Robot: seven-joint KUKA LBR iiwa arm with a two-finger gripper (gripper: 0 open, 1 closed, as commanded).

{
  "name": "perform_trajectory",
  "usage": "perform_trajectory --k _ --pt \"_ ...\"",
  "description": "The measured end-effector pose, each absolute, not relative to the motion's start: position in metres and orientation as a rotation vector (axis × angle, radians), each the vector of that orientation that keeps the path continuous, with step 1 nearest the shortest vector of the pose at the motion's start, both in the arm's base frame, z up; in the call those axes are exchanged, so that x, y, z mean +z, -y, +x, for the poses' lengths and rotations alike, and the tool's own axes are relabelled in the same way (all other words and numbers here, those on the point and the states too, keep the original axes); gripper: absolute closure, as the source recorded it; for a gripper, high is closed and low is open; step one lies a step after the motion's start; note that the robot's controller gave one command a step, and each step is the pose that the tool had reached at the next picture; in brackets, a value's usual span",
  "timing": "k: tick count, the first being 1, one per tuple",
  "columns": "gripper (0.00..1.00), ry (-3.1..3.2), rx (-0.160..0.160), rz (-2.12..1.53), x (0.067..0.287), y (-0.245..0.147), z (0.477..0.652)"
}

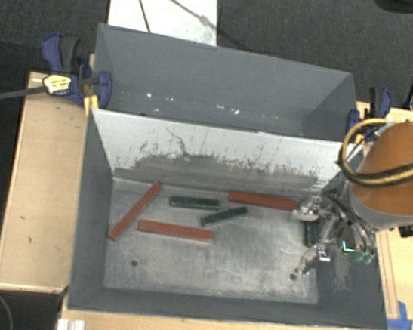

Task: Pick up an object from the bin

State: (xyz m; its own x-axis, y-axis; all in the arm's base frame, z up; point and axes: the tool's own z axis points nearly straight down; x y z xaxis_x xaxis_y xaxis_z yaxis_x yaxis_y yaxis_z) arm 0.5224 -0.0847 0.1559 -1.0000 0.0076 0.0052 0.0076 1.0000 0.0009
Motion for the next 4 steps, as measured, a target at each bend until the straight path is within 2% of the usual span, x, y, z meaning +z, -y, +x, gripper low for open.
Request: perform_trajectory --k 1,2,3,4 --pt "0.0 3.141 0.0 -0.011 0.159 0.085 0.523" --pt "0.0 3.148 0.002 0.099 0.1 0.075 0.536" --pt "0.0 3.137 0.002 0.131 0.077 0.052 0.545" --pt "0.0 3.123 -0.001 0.36 0.091 0.008 0.537"
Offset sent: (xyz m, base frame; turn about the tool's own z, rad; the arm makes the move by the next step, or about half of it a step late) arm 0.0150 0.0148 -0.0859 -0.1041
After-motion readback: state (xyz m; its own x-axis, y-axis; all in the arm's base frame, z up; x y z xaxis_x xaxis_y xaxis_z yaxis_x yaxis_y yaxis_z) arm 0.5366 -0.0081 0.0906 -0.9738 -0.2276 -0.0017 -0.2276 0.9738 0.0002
